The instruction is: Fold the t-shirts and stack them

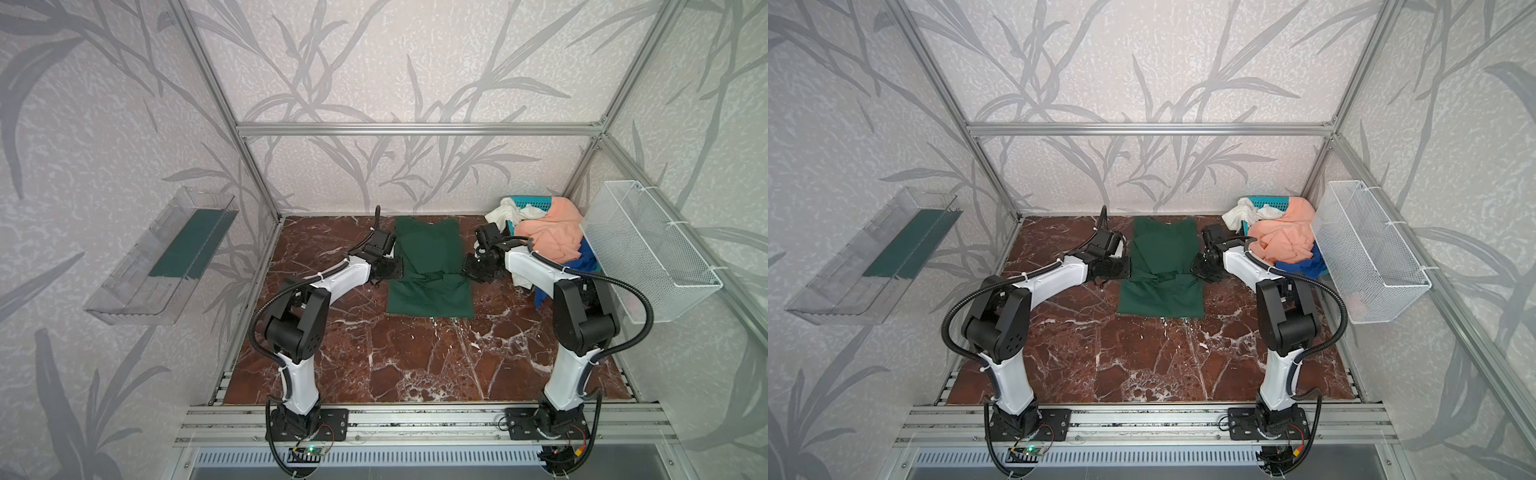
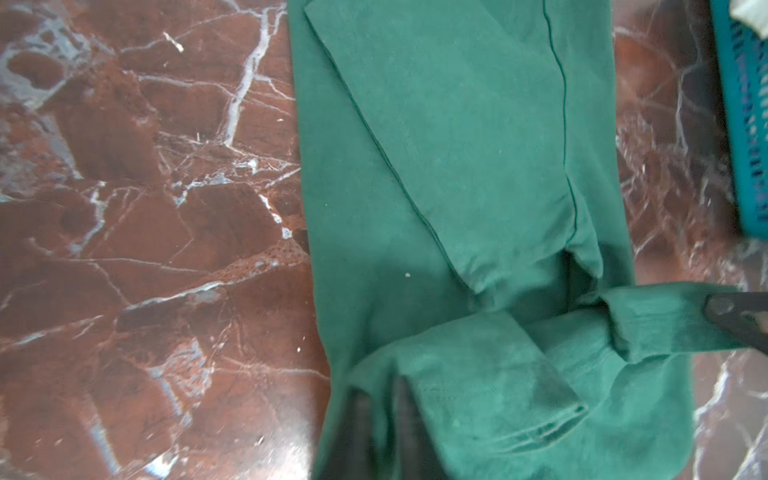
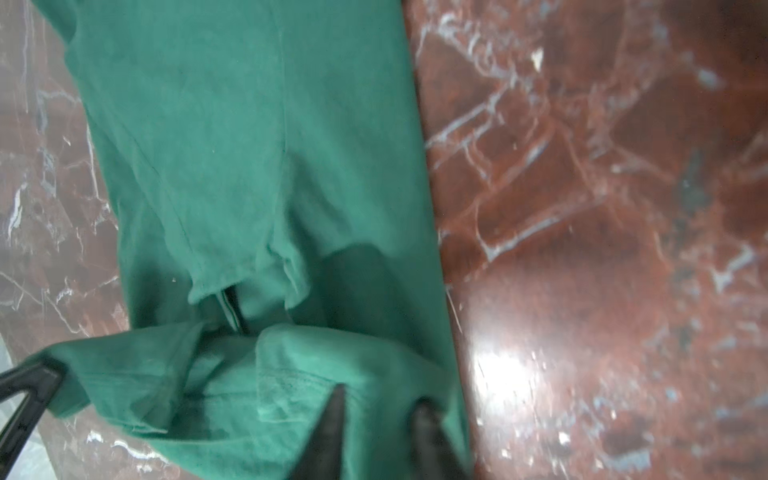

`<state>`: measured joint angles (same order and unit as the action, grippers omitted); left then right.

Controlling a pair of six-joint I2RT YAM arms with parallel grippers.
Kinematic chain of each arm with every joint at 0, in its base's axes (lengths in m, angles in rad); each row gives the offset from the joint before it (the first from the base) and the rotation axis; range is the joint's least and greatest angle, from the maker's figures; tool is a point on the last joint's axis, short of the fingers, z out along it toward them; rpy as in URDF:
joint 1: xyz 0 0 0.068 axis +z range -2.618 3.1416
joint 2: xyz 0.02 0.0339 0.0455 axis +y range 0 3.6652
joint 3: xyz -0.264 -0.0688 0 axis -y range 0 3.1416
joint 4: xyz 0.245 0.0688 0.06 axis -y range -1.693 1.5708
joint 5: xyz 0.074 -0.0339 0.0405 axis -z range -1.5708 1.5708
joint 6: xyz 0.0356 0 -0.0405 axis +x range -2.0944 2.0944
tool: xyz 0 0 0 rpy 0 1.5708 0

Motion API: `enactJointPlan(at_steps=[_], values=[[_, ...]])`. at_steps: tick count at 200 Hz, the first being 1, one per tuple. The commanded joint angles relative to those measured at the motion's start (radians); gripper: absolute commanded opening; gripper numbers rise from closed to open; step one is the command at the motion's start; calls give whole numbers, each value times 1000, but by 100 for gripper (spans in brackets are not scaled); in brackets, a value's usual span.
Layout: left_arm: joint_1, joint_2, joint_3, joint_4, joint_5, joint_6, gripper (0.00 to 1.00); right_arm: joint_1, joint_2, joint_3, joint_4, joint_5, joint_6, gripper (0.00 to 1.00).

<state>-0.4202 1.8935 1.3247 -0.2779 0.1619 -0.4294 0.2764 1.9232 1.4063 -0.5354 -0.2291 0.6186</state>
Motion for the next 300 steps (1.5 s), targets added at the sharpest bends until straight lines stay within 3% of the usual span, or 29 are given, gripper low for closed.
enactJointPlan(at_steps=[1,9,27,33,86,99,112,131,174,193,218,256,300], values=[[25,3,28,25,52,34,68,-33,17,50,-74,-38,-24,73],[25,-23,2,46,41,43,87,-41,2,36,-74,-29,-31,80],[24,-104,-81,105,1,29,92,-52,-61,-25,-44,-6,-36,93],[25,-127,-100,107,-15,24,99,-54,-81,-50,-30,-5,-36,96],[22,-289,-288,139,-21,-8,99,-59,-210,-171,-33,24,-43,100],[17,-326,-350,149,-20,-20,99,-59,-258,-214,-28,21,-43,94],[10,-363,-415,165,-15,-35,99,-56,-283,-255,-8,11,-53,76],[-15,-404,-503,192,8,-52,99,-49,-293,-289,52,-23,-67,61],[-50,-391,-593,218,28,-81,99,-9,-222,-204,16,-30,-83,47],[-49,-361,-588,204,48,-77,99,1,-184,-214,8,-43,-80,47],[-50,-348,-588,207,65,-81,98,12,-204,-273,-1,-24,-79,54],[-52,-353,-624,240,95,-106,90,38,-280,-407,45,-75,-37,64],[-51,-334,-641,238,134,-123,83,42,-328,-523,116,-92,47,64]])
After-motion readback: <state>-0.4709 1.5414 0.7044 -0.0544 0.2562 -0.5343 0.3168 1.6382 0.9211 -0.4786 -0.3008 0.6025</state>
